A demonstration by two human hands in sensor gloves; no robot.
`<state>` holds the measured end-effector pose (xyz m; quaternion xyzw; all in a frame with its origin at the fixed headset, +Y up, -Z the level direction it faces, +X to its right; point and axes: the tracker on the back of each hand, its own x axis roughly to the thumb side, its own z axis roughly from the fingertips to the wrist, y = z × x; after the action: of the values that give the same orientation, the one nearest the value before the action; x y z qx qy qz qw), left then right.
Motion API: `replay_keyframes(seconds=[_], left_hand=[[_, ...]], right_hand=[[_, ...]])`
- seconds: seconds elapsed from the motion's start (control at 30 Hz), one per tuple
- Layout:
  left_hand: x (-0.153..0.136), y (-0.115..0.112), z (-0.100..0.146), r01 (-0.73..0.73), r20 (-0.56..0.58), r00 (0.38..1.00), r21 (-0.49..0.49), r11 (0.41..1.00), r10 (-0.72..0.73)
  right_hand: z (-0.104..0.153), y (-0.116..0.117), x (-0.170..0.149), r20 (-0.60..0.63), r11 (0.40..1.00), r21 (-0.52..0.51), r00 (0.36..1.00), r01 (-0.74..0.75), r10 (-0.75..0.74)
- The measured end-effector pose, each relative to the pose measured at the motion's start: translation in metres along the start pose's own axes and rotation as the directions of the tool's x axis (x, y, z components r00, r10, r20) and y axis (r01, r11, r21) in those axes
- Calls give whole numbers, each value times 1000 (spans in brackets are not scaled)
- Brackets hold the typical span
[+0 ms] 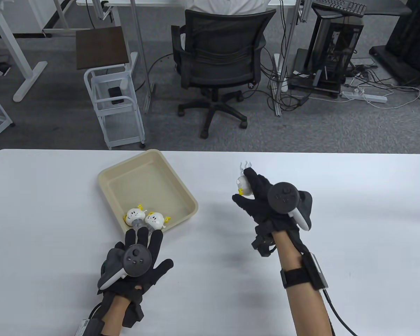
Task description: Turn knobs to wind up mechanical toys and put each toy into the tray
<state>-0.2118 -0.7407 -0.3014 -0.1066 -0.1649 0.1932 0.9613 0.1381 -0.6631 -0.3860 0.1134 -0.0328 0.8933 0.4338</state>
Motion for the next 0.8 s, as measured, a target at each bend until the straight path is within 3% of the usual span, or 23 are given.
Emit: replay_keyframes(seconds=[0.1,0.2,0.3,0.43,0.6,0.8], left_hand=[[23,-1,4,-59,148,987,28,998,54],[64,-3,10,-86,333,941,76,993,56],[91,-7,7,-105,413,909,117,988,47],[106,-12,-11,-124,415,907,103,987,71],[104,-10,-37,-202,390,908,88,975,152],[94,11,-58,-409,353,879,215,887,320]], right_hand=[[39,23,-3,-46,950,31,950,310,-309],[69,50,-12,-172,823,78,821,562,-544],[81,68,-14,-223,710,91,709,698,-669],[82,86,-13,-303,571,137,583,810,-754],[80,82,-15,-265,525,199,561,828,-784],[74,71,-10,-214,585,328,661,742,-719]])
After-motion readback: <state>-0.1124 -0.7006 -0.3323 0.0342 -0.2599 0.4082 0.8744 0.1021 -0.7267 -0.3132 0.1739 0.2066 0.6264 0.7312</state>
